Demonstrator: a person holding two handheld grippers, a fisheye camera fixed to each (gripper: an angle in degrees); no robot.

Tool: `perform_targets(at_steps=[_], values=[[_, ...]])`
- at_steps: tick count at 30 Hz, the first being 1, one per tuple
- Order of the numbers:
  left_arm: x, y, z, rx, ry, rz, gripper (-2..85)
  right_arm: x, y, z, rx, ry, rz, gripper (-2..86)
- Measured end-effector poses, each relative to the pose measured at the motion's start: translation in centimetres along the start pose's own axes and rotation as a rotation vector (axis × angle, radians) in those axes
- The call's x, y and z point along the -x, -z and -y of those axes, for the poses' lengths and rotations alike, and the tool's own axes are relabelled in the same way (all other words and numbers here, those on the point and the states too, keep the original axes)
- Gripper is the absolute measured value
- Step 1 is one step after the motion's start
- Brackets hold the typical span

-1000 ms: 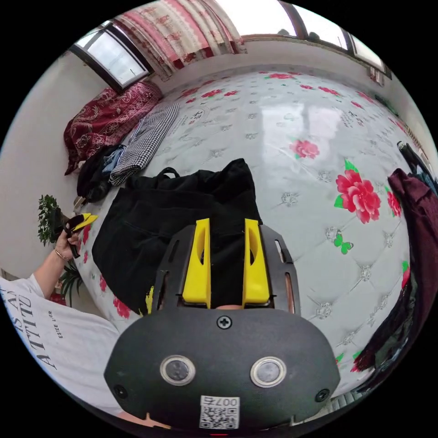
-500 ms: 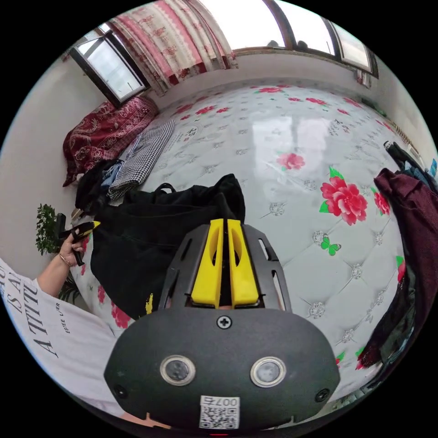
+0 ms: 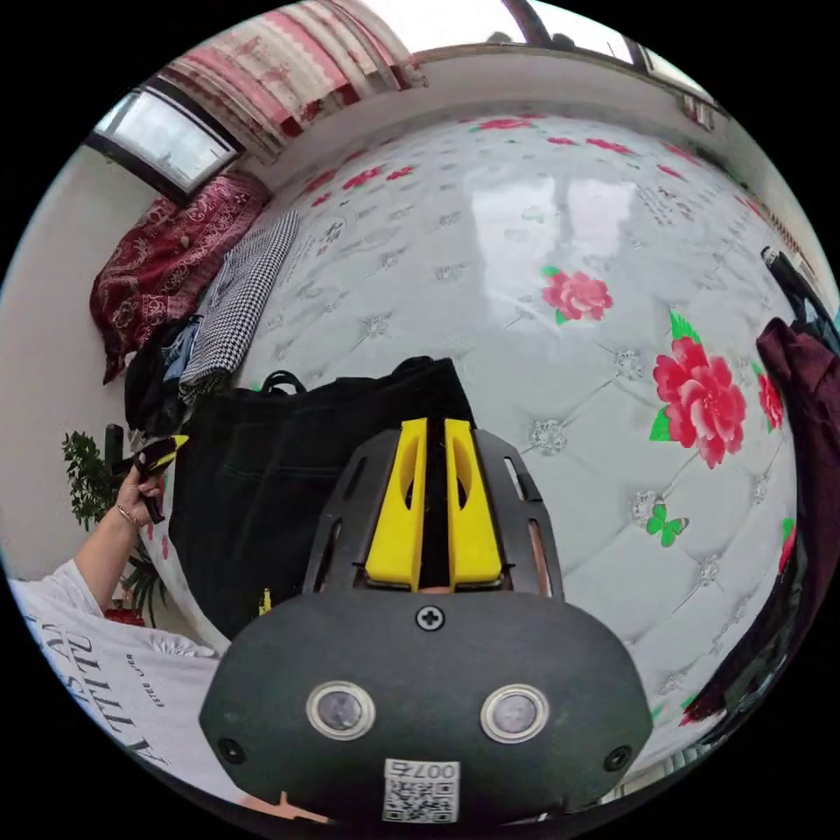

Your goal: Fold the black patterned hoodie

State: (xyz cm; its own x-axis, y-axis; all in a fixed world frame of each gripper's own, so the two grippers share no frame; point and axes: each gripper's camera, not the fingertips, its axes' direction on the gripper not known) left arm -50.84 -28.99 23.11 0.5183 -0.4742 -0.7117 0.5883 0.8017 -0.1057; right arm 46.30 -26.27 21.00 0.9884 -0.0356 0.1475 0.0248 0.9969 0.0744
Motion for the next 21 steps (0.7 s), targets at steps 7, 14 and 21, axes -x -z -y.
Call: perform_targets(at_steps=[7,14,21], values=[[1.3,5.6,-14.7,-0.051,-0.005,0.075,11.8,-2.7,6.1,-10.8,-0.019,-0.071,0.061,8.5],[1.6,0.1,-18.8,0.083,-0.022,0.098,10.5,-6.5,3.9,-16.7,0.241,-0.019,0.093,8.7],[4.1,0.9,-16.5,0.206,-0.050,0.116,2.9,-8.6,3.9,-13.7,0.356,0.072,-0.016,4.6]])
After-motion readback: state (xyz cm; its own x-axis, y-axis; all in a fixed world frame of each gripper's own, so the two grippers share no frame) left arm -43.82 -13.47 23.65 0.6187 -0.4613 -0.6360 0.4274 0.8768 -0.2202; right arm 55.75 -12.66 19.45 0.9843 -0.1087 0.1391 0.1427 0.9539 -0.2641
